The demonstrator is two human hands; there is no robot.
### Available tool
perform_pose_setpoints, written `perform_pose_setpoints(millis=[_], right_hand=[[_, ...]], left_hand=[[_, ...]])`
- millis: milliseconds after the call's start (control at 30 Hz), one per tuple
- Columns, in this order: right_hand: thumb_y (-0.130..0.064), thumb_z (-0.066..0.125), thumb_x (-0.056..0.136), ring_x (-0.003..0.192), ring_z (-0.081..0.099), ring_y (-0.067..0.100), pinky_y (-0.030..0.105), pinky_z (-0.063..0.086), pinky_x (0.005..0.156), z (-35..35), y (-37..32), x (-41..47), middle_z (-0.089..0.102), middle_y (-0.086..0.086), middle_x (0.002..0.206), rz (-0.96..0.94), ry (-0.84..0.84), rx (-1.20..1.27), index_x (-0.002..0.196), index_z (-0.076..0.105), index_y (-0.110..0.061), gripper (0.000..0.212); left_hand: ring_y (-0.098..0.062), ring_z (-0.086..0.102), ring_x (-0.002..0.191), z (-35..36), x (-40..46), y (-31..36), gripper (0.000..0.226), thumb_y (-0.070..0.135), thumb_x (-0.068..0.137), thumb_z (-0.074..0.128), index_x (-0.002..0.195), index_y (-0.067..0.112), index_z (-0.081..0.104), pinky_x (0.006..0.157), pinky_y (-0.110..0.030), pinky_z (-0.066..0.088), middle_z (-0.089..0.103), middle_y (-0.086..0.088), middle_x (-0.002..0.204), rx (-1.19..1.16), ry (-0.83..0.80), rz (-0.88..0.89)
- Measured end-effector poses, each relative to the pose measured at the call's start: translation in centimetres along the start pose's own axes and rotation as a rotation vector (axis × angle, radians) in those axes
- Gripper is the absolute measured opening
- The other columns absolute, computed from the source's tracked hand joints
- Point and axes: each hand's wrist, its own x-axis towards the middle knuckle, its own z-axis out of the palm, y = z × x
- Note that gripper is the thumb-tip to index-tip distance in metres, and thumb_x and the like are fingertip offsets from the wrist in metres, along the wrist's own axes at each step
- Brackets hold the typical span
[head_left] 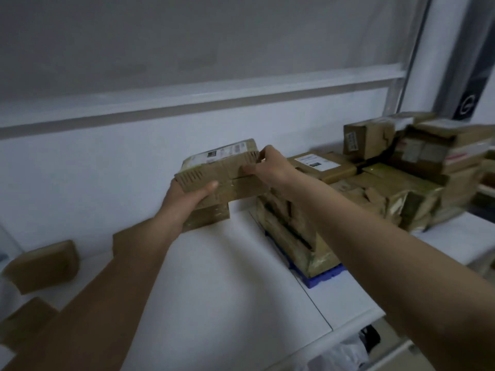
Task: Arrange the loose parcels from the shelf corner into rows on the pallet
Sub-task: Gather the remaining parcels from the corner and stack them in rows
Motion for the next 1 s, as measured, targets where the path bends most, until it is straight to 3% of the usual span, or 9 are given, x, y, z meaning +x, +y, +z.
perform_pose_setpoints(millis=[100,233,433,567,733,800,867,933,1000], right_hand=[[-0.036,0.059,0.09,0.089,0.051,0.021,0.032,0.04,0.066,-2.5,0.2,-0.1,0.053,0.007,0.101,-0.004,0.084,0.015,0.105,0.043,-0.009,0.034],[-0.046,0.049,0.093,0.082,0.049,0.015,0.029,0.038,0.061,-5.9,1.6,0.5,0.053,0.004,0.101,0.015,0.177,0.086,0.107,0.046,-0.01,0.038],[-0.049,0.038,0.097,0.102,0.053,0.025,0.041,0.046,0.088,-11.4,5.3,1.6,0.055,0.008,0.112,0.079,0.265,0.145,0.117,0.05,-0.008,0.047],[-0.037,0.042,0.096,0.09,0.054,0.023,0.037,0.045,0.073,-16.1,8.1,3.0,0.056,0.009,0.103,0.116,0.305,0.165,0.104,0.055,-0.008,0.033],[-0.037,0.047,0.091,0.095,0.055,0.026,0.036,0.041,0.077,-21.3,12.2,3.5,0.059,0.01,0.097,0.172,0.383,0.313,0.109,0.062,-0.003,0.041],[-0.043,0.051,0.087,0.11,0.052,0.029,0.037,0.043,0.088,-23.3,13.7,3.5,0.055,0.012,0.118,0.22,0.445,0.345,0.127,0.051,-0.006,0.054],[-0.049,0.055,0.083,0.127,0.039,0.035,0.047,0.038,0.103,-25.2,15.2,3.4,0.035,0.014,0.141,0.316,0.529,0.323,0.142,0.03,-0.009,0.076],[-0.053,0.055,0.083,0.132,0.029,0.037,0.053,0.033,0.107,-26.8,16.5,2.7,0.023,0.012,0.148,0.378,0.554,0.272,0.147,0.02,-0.018,0.082],[-0.053,0.054,0.084,0.128,0.034,0.037,0.056,0.036,0.104,-28.1,17.9,1.9,0.026,0.01,0.147,0.38,0.462,0.31,0.149,0.014,-0.031,0.08]], left_hand=[[-0.019,0.062,0.112,2.1,0.9,1.2,0.072,0.059,0.066,0.075,0.129,0.03,0.055,0.1,-0.041,0.047,0.066,0.003,0.12,-0.034,-0.044,-0.022],[-0.02,0.054,0.122,5.3,2.8,1.7,0.069,0.066,0.08,0.059,0.139,0.031,0.046,0.109,-0.044,0.038,0.058,0.003,0.133,-0.048,-0.053,-0.03],[-0.021,0.052,0.123,11.6,5.8,2.5,0.074,0.07,0.081,0.052,0.141,0.028,0.042,0.106,-0.045,0.041,0.053,0.0,0.137,0.005,0.045,-0.027],[-0.021,0.052,0.122,17.3,7.6,2.8,0.073,0.069,0.08,0.055,0.138,0.025,0.046,0.107,-0.046,0.04,0.055,0.0,0.135,-0.052,-0.009,-0.062],[-0.022,0.057,0.115,24.8,9.6,3.6,0.069,0.071,0.076,0.058,0.129,0.027,0.051,0.098,-0.048,0.047,0.059,0.001,0.127,-0.057,-0.033,-0.14],[-0.021,0.058,0.112,27.5,10.4,3.8,0.067,0.07,0.075,0.059,0.127,0.028,0.052,0.096,-0.048,0.049,0.06,0.001,0.125,-0.047,-0.065,-0.155],[-0.021,0.06,0.108,30.1,10.9,3.9,0.065,0.068,0.076,0.06,0.126,0.026,0.053,0.094,-0.047,0.051,0.061,-0.001,0.123,-0.049,-0.093,-0.159],[-0.022,0.061,0.107,32.3,11.2,3.7,0.068,0.067,0.076,0.06,0.127,0.023,0.052,0.092,-0.048,0.052,0.06,-0.004,0.124,-0.037,-0.124,-0.165],[-0.025,0.057,0.113,34.0,11.4,3.3,0.079,0.071,0.076,0.057,0.135,0.019,0.046,0.094,-0.049,0.051,0.055,-0.007,0.13,-0.007,-0.163,-0.185]])
